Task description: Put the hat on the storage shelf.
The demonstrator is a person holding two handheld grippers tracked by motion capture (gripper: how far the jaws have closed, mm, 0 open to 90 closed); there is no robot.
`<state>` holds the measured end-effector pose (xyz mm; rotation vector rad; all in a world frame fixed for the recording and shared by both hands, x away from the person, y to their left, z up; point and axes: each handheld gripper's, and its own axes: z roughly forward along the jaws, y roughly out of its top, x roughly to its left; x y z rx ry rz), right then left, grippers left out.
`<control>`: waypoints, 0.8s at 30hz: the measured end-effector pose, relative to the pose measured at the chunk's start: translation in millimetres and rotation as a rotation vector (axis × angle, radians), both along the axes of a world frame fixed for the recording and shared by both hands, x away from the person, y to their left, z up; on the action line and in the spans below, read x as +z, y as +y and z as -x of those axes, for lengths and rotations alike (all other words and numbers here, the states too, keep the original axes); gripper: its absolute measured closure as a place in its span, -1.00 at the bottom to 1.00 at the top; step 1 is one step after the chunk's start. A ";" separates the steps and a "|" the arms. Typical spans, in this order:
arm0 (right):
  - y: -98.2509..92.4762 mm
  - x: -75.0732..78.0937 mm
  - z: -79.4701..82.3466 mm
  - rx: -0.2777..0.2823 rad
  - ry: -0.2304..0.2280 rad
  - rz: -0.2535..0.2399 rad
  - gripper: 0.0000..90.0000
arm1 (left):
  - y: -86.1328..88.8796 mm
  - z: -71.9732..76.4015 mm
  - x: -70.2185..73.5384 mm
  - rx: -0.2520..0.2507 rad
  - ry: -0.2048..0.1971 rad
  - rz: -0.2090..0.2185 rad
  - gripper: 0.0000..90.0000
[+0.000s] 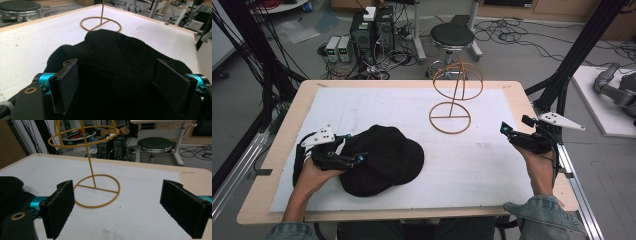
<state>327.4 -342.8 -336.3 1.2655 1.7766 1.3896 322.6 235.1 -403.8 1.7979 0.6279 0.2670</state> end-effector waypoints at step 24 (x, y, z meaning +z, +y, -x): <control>-0.8 1.0 1.9 -0.001 0.000 -0.007 -0.73 | -2.3 3.6 -2.0 0.016 -0.003 -0.054 0.53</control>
